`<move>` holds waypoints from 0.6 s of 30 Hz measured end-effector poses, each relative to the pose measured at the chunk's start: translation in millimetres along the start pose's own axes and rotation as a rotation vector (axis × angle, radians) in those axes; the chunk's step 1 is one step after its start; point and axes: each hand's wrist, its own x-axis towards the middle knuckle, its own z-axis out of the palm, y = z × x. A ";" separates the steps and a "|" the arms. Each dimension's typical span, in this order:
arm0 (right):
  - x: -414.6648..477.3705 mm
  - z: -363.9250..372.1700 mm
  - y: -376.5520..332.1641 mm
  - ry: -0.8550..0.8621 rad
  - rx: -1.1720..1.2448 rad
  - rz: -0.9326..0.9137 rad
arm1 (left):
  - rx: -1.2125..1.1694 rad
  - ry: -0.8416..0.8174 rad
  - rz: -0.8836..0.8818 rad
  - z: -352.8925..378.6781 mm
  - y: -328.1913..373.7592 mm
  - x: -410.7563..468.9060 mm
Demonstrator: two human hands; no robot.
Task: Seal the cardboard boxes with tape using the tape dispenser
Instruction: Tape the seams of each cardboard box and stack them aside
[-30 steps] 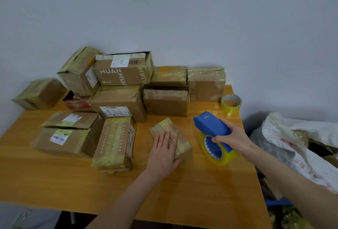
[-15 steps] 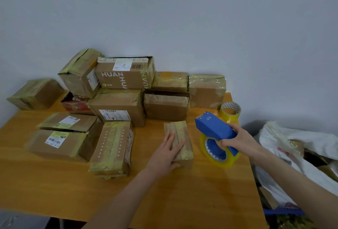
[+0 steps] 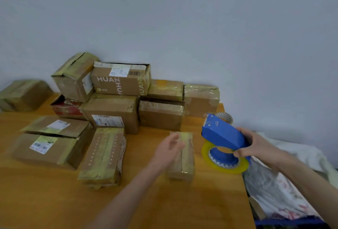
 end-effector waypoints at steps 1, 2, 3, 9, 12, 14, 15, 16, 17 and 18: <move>-2.4 -0.4 -2.2 -0.017 0.000 -0.014 | -0.252 -0.025 -0.103 -1.0 14.5 0.1; -5.1 -0.1 -4.6 -0.036 -0.007 -0.027 | -0.427 -0.077 -0.190 -1.5 26.0 -0.1; -7.6 0.8 -6.5 -0.053 -0.022 -0.039 | -0.534 -0.131 -0.247 -1.4 33.6 -0.9; -17.4 11.0 -17.5 -0.126 -0.130 -0.079 | -0.665 -0.169 -0.296 -1.3 46.3 -11.4; -18.5 14.2 -17.6 -0.154 -0.169 -0.072 | -0.656 -0.142 -0.313 -2.2 38.0 -13.2; -17.8 17.0 -16.9 -0.170 -0.186 -0.066 | -0.640 -0.136 -0.311 -3.7 33.2 -14.9; -17.2 18.9 -16.7 -0.178 -0.197 -0.065 | -0.621 -0.138 -0.308 -4.4 31.6 -15.9; -16.2 21.0 -16.2 -0.184 -0.210 -0.062 | -0.597 -0.141 -0.307 -4.9 30.7 -17.0; -15.2 22.8 -16.0 -0.188 -0.221 -0.061 | -0.579 -0.140 -0.311 -5.0 29.5 -18.1; -14.3 24.4 -15.5 -0.189 -0.228 -0.063 | -0.580 -0.139 -0.321 -5.0 28.5 -18.9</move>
